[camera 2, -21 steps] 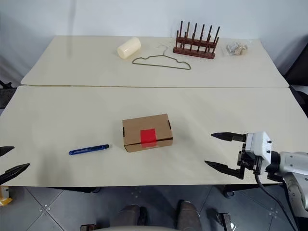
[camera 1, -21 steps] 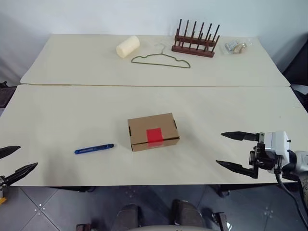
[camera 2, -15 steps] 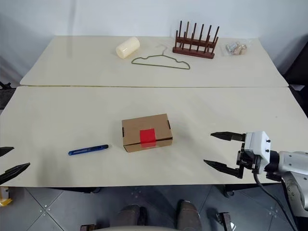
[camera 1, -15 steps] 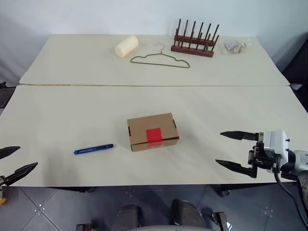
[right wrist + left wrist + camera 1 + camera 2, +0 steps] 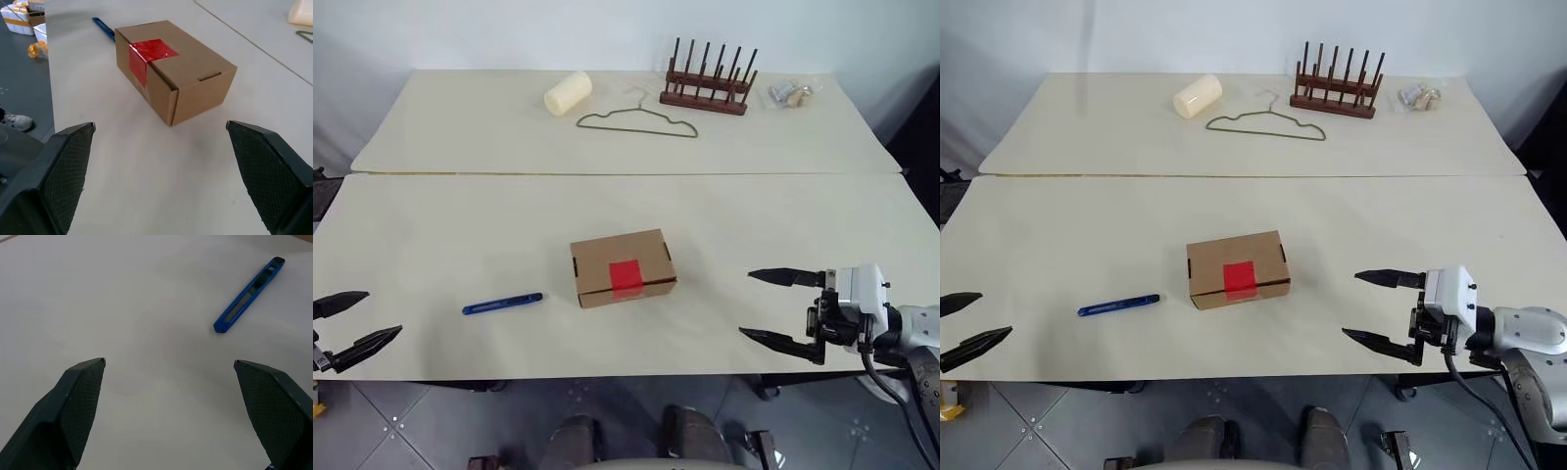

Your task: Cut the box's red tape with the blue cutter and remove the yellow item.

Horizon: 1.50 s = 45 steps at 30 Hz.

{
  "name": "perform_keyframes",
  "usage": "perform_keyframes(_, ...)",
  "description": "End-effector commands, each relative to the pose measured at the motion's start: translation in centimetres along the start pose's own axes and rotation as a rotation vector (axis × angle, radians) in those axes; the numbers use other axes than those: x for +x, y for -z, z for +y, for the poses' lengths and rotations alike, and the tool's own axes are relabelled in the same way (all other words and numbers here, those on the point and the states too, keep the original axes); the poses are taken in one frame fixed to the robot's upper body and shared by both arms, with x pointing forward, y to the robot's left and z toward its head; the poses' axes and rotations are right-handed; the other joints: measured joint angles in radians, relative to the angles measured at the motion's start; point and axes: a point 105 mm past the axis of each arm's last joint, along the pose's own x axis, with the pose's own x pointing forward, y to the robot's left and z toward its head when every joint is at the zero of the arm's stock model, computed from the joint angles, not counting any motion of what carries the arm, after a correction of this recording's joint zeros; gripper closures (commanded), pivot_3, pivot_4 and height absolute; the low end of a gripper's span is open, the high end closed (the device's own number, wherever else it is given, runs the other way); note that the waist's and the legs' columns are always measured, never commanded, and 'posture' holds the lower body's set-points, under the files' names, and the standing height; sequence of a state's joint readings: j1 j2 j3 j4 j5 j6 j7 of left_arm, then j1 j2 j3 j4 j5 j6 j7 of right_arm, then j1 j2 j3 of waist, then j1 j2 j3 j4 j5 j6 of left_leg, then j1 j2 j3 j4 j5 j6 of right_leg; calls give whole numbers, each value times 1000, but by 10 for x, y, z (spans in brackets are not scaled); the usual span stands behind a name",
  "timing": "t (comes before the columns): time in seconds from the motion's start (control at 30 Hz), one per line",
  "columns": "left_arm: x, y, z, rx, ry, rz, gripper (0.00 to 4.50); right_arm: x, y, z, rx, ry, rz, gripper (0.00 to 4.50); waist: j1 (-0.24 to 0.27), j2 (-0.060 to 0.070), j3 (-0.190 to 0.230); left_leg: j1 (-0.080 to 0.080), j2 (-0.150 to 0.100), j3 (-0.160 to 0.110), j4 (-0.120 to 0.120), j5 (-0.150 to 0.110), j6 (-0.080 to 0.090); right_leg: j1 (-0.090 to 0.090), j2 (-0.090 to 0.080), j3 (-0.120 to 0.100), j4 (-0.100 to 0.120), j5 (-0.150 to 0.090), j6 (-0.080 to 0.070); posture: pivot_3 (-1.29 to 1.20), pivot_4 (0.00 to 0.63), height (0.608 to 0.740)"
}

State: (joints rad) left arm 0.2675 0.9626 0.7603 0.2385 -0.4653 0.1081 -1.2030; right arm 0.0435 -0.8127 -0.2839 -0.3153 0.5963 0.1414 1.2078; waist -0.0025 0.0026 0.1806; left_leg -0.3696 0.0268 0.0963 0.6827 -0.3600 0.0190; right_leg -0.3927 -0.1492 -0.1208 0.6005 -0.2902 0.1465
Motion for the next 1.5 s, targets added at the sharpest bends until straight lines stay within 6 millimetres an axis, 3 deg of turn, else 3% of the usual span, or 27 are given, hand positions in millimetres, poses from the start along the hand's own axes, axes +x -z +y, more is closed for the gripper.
perform_keyframes(0.03, 1, -7, -3, 30, 9, -16, 11, -1, -6, -7, -57, 44, -19, 0, -1, 0, 0, 0, 0, 0, 0, 0, 0, 0, 0, 0, 0, 0, 0, 0, 150, 740)
perform_keyframes(0.17, 13, -21, -6, 40, 10, -89, 11, -5, -1, -12, -46, 89, -12, 0, 3, 0, 0, 0, 0, 0, 1, 0, 0, 0, 0, 1, 1, 0, 0, 0, 150, 740)
perform_keyframes(0.27, 18, -30, -9, 52, 16, -127, 592, -6, 1, -10, -33, 83, -17, 0, 2, -1, -1, 0, 0, 0, 1, 0, 0, 0, 0, 1, 1, 0, 0, 0, 150, 740)
perform_keyframes(0.3, 20, -33, -8, 61, 11, -134, 858, -4, 1, -6, -19, 61, -20, 180, 1, -1, -1, 0, 0, 0, 1, 0, 0, 0, 0, 1, 1, 0, 0, 0, 150, 740)
perform_keyframes(0.37, 25, -35, -12, 62, 26, -143, 1466, 1, 0, 5, -5, 0, -20, 605, 1, -1, -1, 0, 0, 0, 1, 0, 0, 0, 0, 1, 2, 0, -1, 0, 150, 740)
perform_keyframes(0.53, 48, -37, -10, 100, 85, -123, 3012, 15, 3, 32, 43, -119, 18, 2299, 1, -1, -1, 1, 0, 0, 2, 0, 0, 0, 0, 1, 3, 0, -1, 0, 150, 740)
perform_keyframes(0.6, 72, -48, -7, 131, 107, -147, 3636, 23, 7, 40, 62, -149, 41, 3023, 8, -3, -2, 1, -2, 0, 3, 0, 0, 0, 0, 1, 3, 0, -1, 0, 150, 740)
perform_keyframes(0.7, 124, -75, -7, 189, 154, -195, 4494, 40, 13, 46, 69, -178, 71, 4060, 28, -5, -3, -1, -4, 0, 8, 0, 0, 1, 0, 1, 7, 0, -1, 0, 150, 740)
perform_keyframes(0.73, 143, -84, -8, 202, 177, -202, 4500, 46, 16, 46, 57, -188, 83, 4448, 30, -6, -3, -1, -5, 0, 10, 0, 0, 1, 0, 1, 9, 0, -2, 0, 150, 740)
perform_keyframes(0.93, 223, -123, -26, 282, 265, -208, 4500, 83, 29, 36, 94, -167, 118, 4482, 20, -9, -5, -2, -6, 2, 16, -1, 1, 0, 0, 1, 13, 0, -1, 0, 150, 740)
perform_keyframes(1.17, 264, -139, -66, 340, 437, -198, 4500, 120, 31, 24, 176, -108, 110, 4482, -1, -9, -5, -4, -6, 3, 14, -1, 1, -2, 0, -1, 11, 0, -1, 0, 150, 740)
perform_keyframes(1.3, 259, -138, -92, 330, 631, -187, 4500, 135, 32, 7, 192, -16, 97, 4482, -1, -9, -5, -4, -6, 2, 15, -1, 1, -2, 0, -1, 12, 0, -1, 0, 150, 740)
perform_keyframes(1.5, 229, -140, -111, 320, 797, -133, 4500, 125, 27, -24, 195, 104, 99, 4482, -2, -9, -5, -5, -5, 1, 15, -1, 1, -3, 0, -1, 12, 0, -1, 0, 150, 740)
